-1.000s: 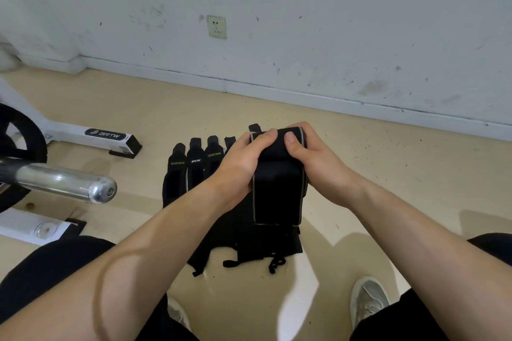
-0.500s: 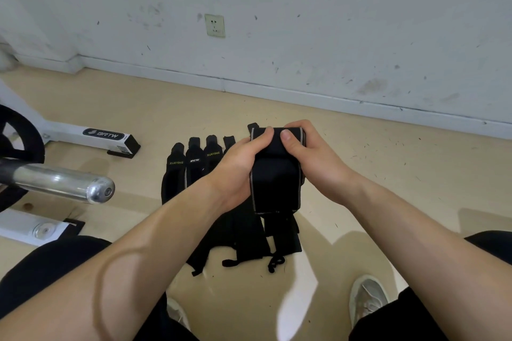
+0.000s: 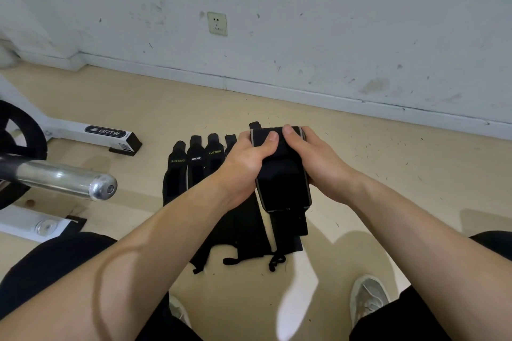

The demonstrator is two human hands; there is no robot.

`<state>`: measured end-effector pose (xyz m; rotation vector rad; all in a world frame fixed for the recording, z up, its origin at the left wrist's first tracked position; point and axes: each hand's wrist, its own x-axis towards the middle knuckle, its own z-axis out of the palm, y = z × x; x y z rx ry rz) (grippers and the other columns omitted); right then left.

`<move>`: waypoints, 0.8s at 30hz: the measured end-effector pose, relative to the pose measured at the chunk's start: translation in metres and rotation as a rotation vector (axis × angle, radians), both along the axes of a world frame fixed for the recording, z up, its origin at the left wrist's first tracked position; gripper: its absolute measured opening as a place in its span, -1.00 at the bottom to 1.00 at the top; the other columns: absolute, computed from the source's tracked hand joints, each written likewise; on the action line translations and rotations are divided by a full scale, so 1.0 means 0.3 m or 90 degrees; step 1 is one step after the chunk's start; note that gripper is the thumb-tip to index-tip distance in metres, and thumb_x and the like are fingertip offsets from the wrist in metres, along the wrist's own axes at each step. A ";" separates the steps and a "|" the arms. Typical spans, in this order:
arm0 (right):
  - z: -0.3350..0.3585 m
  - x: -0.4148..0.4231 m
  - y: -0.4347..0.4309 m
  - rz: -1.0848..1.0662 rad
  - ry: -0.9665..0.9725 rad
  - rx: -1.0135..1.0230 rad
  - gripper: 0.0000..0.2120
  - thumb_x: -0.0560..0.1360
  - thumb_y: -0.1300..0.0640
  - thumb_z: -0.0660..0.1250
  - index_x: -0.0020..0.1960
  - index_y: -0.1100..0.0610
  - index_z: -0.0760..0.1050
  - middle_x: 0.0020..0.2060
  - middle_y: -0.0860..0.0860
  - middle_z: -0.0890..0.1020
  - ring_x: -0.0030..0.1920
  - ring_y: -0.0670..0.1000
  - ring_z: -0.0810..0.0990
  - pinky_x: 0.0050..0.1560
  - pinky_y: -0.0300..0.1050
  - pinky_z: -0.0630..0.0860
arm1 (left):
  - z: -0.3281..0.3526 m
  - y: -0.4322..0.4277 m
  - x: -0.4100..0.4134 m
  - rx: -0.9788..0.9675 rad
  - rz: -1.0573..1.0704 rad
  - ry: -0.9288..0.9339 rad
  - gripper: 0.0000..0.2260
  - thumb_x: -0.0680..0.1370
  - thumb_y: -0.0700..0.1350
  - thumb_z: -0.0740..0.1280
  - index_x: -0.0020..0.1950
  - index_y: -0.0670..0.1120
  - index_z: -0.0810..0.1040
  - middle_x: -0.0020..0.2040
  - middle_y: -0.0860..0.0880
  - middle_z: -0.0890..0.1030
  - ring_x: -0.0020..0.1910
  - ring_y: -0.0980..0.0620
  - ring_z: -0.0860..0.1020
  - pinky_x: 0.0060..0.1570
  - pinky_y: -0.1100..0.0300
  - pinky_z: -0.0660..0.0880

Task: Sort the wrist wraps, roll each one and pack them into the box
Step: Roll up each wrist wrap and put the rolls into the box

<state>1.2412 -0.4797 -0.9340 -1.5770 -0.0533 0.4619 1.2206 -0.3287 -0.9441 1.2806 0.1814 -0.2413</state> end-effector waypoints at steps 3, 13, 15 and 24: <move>-0.009 -0.001 0.003 -0.010 -0.028 0.026 -0.68 0.66 -0.14 0.23 0.24 0.09 0.41 0.11 0.05 0.64 0.08 0.02 0.70 0.05 -0.05 0.63 | -0.002 0.001 0.001 -0.039 0.005 0.034 -0.33 0.51 0.14 0.46 0.50 -0.18 0.41 0.34 -0.24 0.61 0.28 -0.21 0.64 0.35 -0.17 0.54; 0.001 -0.004 -0.004 0.027 0.035 0.138 -0.72 0.68 0.05 0.26 0.36 0.03 0.37 0.24 0.13 0.61 0.21 0.13 0.66 0.24 0.19 0.59 | 0.015 0.003 -0.010 0.004 0.020 0.012 -0.52 0.59 0.05 0.44 0.41 -0.14 0.44 0.29 -0.25 0.63 0.22 -0.21 0.67 0.25 -0.18 0.60; 0.003 -0.001 -0.004 0.026 0.067 0.127 -0.68 0.65 -0.08 0.28 0.34 0.01 0.40 0.26 0.10 0.63 0.24 0.14 0.65 0.29 0.30 0.54 | 0.017 0.006 -0.011 0.013 0.021 0.004 -0.61 0.64 -0.03 0.40 0.40 -0.15 0.42 0.30 -0.26 0.62 0.23 -0.22 0.66 0.26 -0.20 0.59; 0.001 0.003 -0.004 0.001 0.001 0.108 -0.73 0.69 0.07 0.23 0.33 0.15 0.33 0.13 0.12 0.60 0.10 0.06 0.65 0.14 0.00 0.64 | 0.031 0.014 -0.006 -0.009 -0.007 0.060 -0.48 0.57 0.04 0.48 0.44 -0.11 0.44 0.31 -0.22 0.63 0.22 -0.21 0.67 0.26 -0.17 0.60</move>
